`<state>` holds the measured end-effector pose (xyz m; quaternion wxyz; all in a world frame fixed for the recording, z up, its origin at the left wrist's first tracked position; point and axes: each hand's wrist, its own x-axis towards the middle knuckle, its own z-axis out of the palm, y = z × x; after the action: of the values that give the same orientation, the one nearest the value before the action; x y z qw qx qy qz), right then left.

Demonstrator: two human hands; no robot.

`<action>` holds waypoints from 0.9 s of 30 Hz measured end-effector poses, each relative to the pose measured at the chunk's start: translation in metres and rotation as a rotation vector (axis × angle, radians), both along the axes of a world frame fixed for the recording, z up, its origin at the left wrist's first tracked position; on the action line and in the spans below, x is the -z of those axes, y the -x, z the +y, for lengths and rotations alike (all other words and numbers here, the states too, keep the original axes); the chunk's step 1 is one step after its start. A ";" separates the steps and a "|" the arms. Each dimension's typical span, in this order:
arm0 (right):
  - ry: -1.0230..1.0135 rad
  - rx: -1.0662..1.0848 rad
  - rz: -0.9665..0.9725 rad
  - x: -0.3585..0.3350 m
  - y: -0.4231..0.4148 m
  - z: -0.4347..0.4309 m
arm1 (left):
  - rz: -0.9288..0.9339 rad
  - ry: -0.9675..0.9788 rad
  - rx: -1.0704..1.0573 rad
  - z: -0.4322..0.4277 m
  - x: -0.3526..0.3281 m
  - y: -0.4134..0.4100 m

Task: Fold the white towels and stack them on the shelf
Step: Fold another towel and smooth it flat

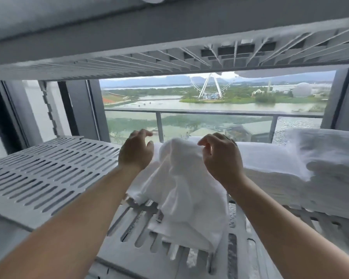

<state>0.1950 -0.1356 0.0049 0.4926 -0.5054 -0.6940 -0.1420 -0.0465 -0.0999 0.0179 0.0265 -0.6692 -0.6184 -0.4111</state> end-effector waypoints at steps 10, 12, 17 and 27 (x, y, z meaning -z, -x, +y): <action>0.118 0.007 -0.124 -0.004 0.170 0.027 | -0.155 0.418 0.118 0.057 0.068 0.120; 0.225 0.056 -0.146 0.009 0.193 0.041 | -0.194 0.394 0.205 0.068 0.073 0.131; 0.410 0.235 -0.099 0.045 0.223 0.058 | -0.185 0.332 0.334 0.078 0.077 0.146; 0.497 0.370 -0.112 0.045 0.241 0.077 | -0.146 0.218 0.375 0.098 0.079 0.153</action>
<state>-0.0462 -0.0585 -0.0405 0.2809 -0.7195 -0.6297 -0.0829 -0.1998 -0.0019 -0.0612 -0.1676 -0.7398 -0.5244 -0.3868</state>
